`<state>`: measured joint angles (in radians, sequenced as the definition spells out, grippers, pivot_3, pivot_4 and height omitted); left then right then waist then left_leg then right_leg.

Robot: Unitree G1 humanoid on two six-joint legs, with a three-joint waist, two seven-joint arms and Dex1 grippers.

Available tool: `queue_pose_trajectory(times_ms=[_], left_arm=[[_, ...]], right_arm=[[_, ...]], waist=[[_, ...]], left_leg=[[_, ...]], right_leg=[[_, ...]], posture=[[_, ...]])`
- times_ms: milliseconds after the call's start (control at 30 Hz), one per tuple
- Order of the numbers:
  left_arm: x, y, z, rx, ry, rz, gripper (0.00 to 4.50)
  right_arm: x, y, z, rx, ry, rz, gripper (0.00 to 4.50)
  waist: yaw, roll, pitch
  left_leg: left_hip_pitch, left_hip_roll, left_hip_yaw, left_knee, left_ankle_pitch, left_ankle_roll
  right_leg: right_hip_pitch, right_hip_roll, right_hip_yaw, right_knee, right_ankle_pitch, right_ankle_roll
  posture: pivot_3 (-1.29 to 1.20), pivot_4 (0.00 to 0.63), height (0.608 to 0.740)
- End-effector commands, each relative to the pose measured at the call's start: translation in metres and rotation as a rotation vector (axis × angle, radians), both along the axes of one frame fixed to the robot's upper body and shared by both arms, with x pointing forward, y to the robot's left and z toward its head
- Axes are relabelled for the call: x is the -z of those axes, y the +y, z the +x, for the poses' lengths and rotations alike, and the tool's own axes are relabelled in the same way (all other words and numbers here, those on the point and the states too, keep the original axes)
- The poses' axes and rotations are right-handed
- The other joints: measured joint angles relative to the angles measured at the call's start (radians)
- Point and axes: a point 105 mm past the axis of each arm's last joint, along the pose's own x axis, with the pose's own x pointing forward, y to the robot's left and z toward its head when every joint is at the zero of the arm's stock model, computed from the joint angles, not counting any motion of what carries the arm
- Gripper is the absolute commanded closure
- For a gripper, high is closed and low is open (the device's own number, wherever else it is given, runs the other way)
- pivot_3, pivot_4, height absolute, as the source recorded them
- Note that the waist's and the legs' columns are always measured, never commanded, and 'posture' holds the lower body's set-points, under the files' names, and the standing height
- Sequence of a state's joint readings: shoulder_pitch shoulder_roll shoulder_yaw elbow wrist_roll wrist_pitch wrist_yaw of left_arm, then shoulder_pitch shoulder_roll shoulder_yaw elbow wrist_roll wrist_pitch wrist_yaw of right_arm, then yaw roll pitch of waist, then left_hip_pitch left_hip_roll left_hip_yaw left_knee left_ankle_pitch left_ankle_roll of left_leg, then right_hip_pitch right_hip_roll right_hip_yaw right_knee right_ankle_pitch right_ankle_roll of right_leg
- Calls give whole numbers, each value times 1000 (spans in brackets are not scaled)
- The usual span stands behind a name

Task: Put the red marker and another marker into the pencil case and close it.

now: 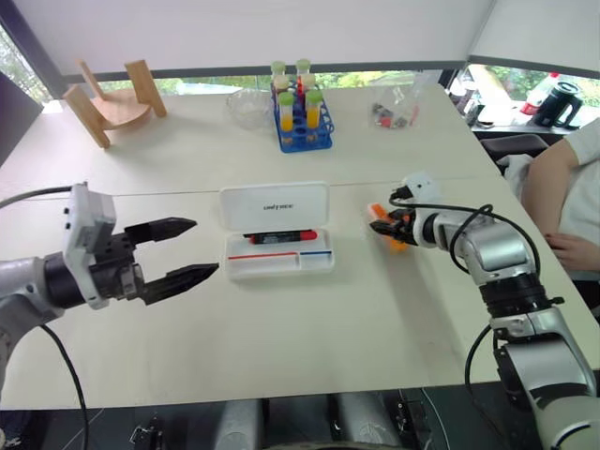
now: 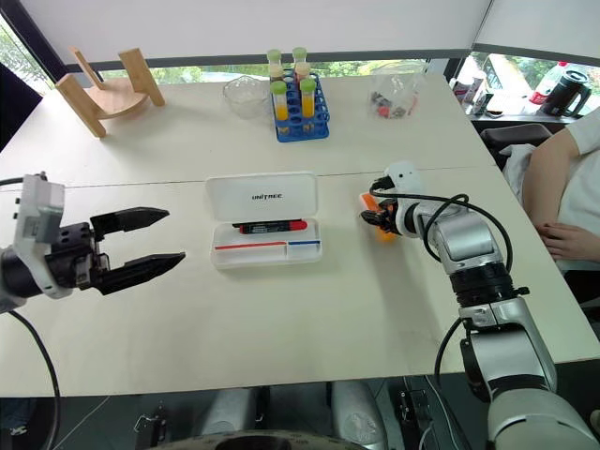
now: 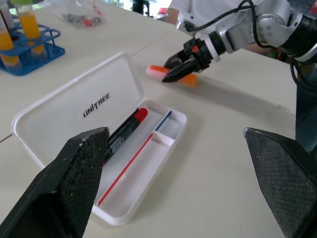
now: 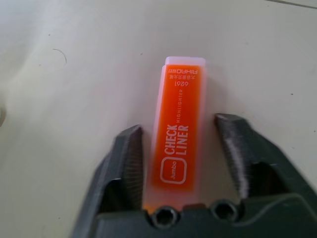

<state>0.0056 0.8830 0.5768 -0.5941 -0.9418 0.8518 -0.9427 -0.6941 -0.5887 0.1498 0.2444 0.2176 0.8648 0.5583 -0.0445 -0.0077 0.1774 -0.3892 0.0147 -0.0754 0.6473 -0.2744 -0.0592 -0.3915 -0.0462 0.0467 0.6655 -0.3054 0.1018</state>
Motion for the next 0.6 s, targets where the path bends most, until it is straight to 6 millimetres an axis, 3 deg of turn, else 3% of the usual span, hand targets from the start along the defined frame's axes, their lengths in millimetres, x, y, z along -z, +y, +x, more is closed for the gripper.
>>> queue_pose_trajectory(times_ms=[33, 167, 233, 300, 433, 600], left_arm=[[-14, 4, -3, -26, -63, 17, 0], [-18, 9, -2, -46, -70, 21, 0], [-22, 14, -1, -57, -74, 20, 0], [-23, 17, -2, -61, -72, 22, 0], [-18, 24, -4, -63, -36, 59, 0], [-20, 23, -2, -51, -40, 65, 0]], right_arm=[[-5, 2, 1, -24, -8, -14, 3698], [-40, 15, -1, -125, -93, -5, 3693], [-65, 40, -16, -288, -134, 39, 3693], [-77, 62, -33, -433, -141, 73, 3693], [-81, 127, -75, -764, -128, 147, 3693], [-61, 176, -89, -981, -147, 95, 3693]], waist=[[0, 0, 0], [1, 2, 1], [1, 3, 2], [-1, 6, 4], [-5, 5, 3], [2, 5, 4]], left_leg=[[0, 0, 0, 0, 0, 0], [-1, 0, 0, 0, 0, 0], [-2, 0, 0, -1, 0, 0], [-3, 0, 0, -1, 0, 0], [-3, 1, 0, -3, 0, 0], [-3, 1, 0, -2, 0, 0]], right_leg=[[0, 0, 0, 0, 0, 0], [-1, 0, 0, 0, 0, 0], [-3, 0, 0, 0, 0, 0], [-4, 0, 0, 0, 0, 0], [-5, 1, 1, 0, -1, -1], [-5, 0, 0, 0, -1, -1]], posture=[[0, 150, 740], [0, 150, 740], [0, 150, 740], [0, 150, 740], [0, 150, 740], [0, 150, 740]])
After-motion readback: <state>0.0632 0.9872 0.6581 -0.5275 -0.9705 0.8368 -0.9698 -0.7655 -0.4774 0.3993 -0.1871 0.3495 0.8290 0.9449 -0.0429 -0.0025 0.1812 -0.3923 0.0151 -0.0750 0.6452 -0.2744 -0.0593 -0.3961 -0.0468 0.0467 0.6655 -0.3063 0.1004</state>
